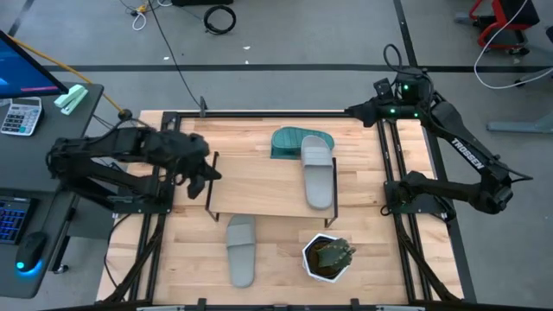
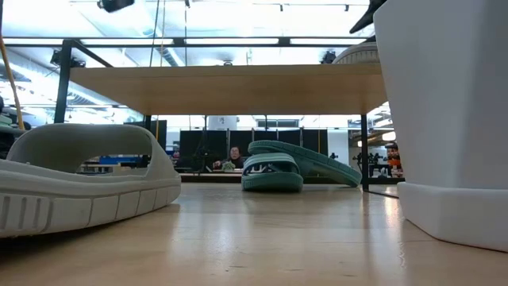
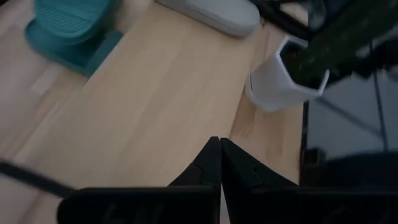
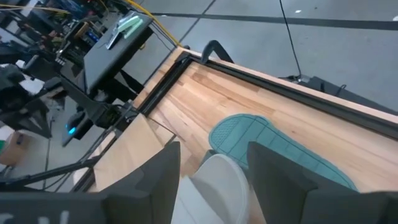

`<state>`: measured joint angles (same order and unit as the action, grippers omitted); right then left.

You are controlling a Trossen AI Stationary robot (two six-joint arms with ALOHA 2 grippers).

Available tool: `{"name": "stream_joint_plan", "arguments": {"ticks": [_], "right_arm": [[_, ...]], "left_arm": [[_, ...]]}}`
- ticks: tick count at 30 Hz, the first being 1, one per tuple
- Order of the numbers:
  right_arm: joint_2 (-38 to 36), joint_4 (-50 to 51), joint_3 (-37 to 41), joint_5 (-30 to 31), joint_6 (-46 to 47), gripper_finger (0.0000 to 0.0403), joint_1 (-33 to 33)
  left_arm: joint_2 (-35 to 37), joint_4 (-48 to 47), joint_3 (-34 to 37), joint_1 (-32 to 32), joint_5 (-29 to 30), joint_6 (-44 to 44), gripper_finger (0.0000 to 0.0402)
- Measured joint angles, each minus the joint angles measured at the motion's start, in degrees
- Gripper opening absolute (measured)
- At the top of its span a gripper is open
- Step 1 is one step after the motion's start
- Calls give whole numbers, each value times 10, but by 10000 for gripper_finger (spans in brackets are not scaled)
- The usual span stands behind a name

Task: Pick and place slides into the shelf
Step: Put the gray slipper on the shelf

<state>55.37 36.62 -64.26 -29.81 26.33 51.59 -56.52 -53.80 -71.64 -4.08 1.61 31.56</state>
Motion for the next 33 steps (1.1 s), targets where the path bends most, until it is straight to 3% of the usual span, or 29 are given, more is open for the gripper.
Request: {"name": "stream_joint_plan", "arguments": {"ticks": [7,14,27,33], "right_arm": [[0,0,0,3,-23,193,0],[0,5,0,3,-45,193,0],[0,8,1,6,-70,193,0],[0,8,1,0,-80,193,0]], "left_arm": [[27,-40,0,-124,117,178,8],[-6,-78,0,-228,130,325,7],[-103,-69,0,-358,146,528,10],[-146,-60,0,-424,198,667,22]]}}
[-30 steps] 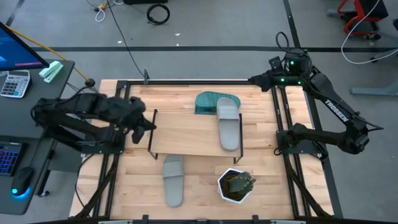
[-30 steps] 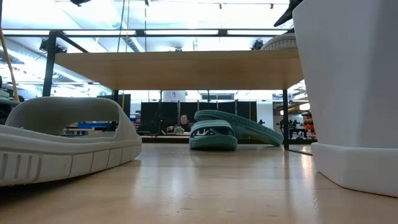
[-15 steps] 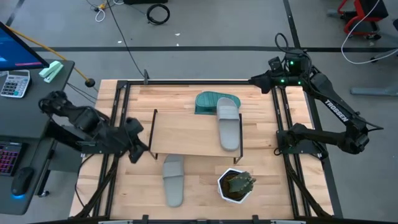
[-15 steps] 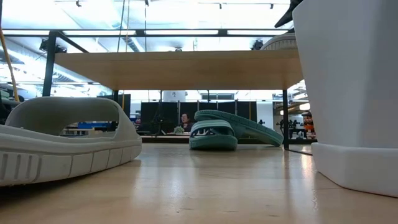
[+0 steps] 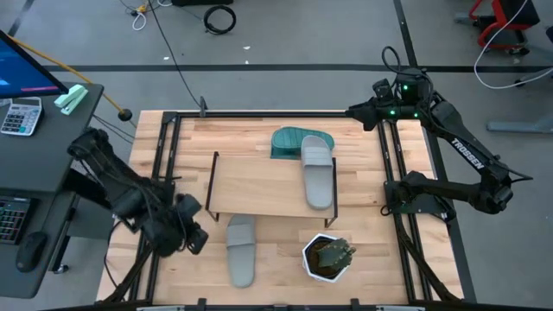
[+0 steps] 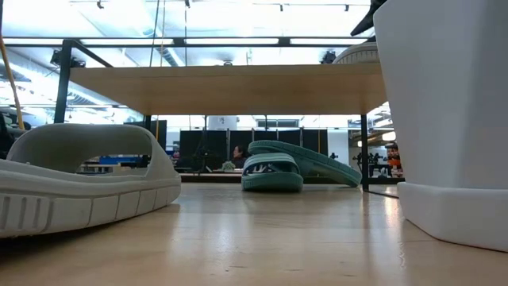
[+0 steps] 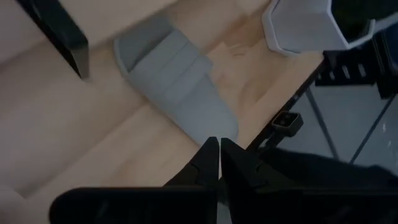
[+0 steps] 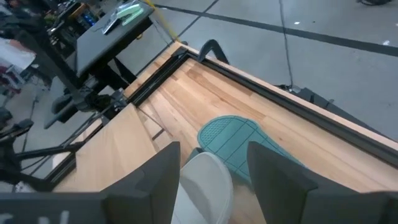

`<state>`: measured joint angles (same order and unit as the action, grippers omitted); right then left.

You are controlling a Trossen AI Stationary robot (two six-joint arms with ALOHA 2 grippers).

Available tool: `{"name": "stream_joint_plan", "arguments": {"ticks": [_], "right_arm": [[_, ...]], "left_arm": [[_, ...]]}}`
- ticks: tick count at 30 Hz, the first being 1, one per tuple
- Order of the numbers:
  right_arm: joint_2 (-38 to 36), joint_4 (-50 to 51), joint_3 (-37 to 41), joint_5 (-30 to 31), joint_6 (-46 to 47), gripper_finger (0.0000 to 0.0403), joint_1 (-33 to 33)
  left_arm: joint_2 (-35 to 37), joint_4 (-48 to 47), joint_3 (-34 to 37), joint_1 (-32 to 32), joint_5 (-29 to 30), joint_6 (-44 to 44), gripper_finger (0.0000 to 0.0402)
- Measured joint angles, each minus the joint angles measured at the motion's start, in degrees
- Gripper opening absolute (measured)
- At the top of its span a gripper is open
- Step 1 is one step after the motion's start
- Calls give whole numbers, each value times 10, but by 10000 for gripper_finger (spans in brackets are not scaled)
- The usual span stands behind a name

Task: Pick and place slides into the shelf
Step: Put the gray slipper on the shelf

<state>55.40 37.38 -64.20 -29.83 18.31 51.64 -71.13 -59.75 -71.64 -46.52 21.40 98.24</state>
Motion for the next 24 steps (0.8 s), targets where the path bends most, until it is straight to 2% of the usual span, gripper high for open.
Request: {"name": "stream_joint_plan", "arguments": {"ticks": [6,12,15,18,24], "right_arm": [[0,-1,0,-108,-48,193,-1],[-4,10,0,-180,-80,193,-8],[-11,50,-1,-177,-117,193,-36],[-12,94,-9,-144,-153,193,-77],[-15,106,-11,-86,-159,193,-146]], "left_arm": [[-45,28,0,-48,50,101,10],[-99,47,0,-72,58,174,12],[-126,68,0,-76,58,198,22],[-148,90,0,-78,58,209,30],[-180,108,1,-72,60,258,42]]}}
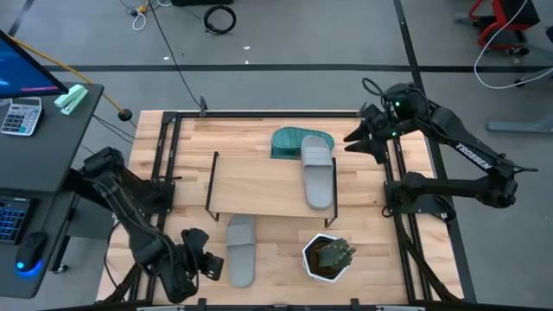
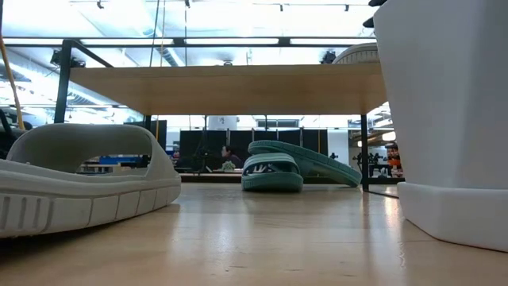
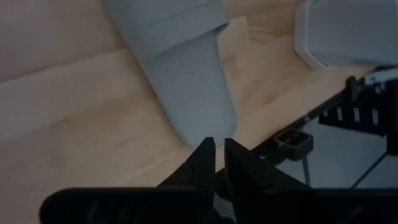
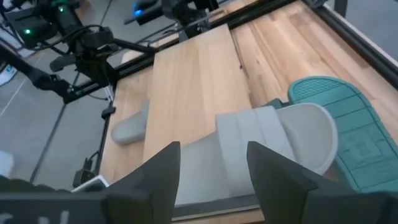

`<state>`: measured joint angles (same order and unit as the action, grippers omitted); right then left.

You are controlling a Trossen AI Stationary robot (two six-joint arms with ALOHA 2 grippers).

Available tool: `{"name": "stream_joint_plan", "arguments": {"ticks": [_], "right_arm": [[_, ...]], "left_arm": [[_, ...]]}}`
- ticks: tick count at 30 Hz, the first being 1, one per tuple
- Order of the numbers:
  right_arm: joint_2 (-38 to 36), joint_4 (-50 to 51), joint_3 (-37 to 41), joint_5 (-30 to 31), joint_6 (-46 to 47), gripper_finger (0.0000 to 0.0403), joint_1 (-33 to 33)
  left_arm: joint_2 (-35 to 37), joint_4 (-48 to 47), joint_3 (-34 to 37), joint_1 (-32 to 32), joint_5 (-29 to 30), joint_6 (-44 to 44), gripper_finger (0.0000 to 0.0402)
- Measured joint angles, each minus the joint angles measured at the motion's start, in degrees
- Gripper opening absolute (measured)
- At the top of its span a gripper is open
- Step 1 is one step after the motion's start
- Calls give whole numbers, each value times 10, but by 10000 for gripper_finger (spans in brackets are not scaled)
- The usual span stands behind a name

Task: Pick and place slides into the shelf
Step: Put the gray slipper on the shelf

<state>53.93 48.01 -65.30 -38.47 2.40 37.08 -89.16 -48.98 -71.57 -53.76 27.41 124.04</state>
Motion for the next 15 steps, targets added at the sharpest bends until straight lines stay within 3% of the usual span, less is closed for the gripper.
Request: {"name": "stream_joint_plan", "arguments": {"ticks": [15], "right_arm": [[0,0,0,28,36,193,-39]], "left_arm": [[-58,72,0,32,-1,-13,79]]}}
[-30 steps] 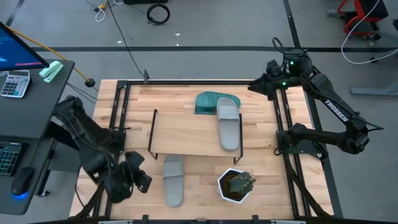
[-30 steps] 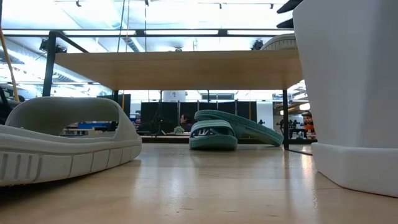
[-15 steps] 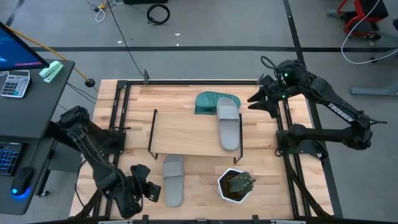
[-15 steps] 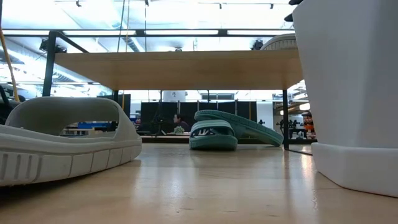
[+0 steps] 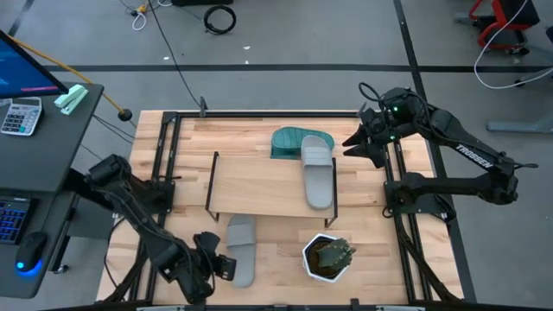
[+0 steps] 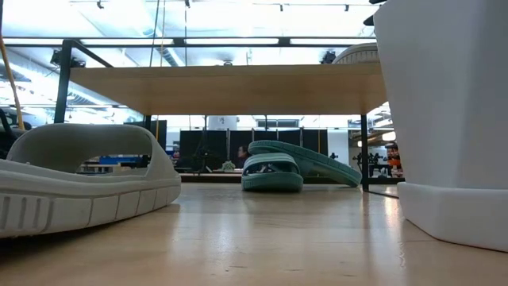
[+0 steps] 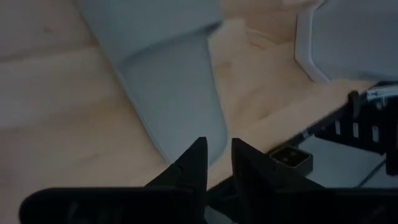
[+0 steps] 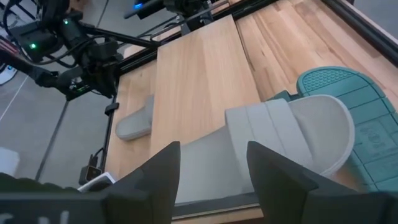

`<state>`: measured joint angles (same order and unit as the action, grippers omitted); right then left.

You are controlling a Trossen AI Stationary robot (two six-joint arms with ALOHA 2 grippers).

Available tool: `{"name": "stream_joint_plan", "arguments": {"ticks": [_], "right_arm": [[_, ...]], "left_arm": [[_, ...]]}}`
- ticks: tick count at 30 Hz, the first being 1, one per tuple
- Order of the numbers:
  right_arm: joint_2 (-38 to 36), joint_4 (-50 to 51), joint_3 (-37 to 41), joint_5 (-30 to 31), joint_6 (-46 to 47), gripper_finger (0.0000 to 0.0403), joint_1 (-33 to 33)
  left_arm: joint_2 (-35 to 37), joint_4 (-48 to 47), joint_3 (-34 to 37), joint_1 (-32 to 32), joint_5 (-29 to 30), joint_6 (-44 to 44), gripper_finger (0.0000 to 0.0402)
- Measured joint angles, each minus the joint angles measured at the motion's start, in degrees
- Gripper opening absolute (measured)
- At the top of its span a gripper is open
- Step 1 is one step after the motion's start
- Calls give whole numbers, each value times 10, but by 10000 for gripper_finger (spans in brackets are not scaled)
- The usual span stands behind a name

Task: Pick and place slides into the shelf
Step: Put the gray slipper on the shelf

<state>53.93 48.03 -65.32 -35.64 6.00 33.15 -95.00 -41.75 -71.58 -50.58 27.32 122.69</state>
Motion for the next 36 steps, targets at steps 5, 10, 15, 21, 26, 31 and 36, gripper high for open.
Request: {"name": "stream_joint_plan", "arguments": {"ticks": [5,10,15,21,26,31,36], "right_arm": [[0,1,0,-2,0,193,0],[0,12,0,-7,-10,193,0],[0,30,0,-9,-20,193,0],[0,32,0,-18,-21,193,0],[0,32,0,-18,-3,193,0],[-1,32,0,-18,23,193,0],[-1,32,0,-18,63,193,0]], "left_arm": [[-17,15,0,-5,-2,14,71],[-26,22,0,-4,-6,26,49],[-26,6,0,-4,-31,27,25],[-26,-18,0,-1,-51,30,5],[-39,-21,-1,5,-46,32,17],[-85,-12,-1,-7,-50,34,30],[-115,-13,0,-17,-70,49,47]]}}
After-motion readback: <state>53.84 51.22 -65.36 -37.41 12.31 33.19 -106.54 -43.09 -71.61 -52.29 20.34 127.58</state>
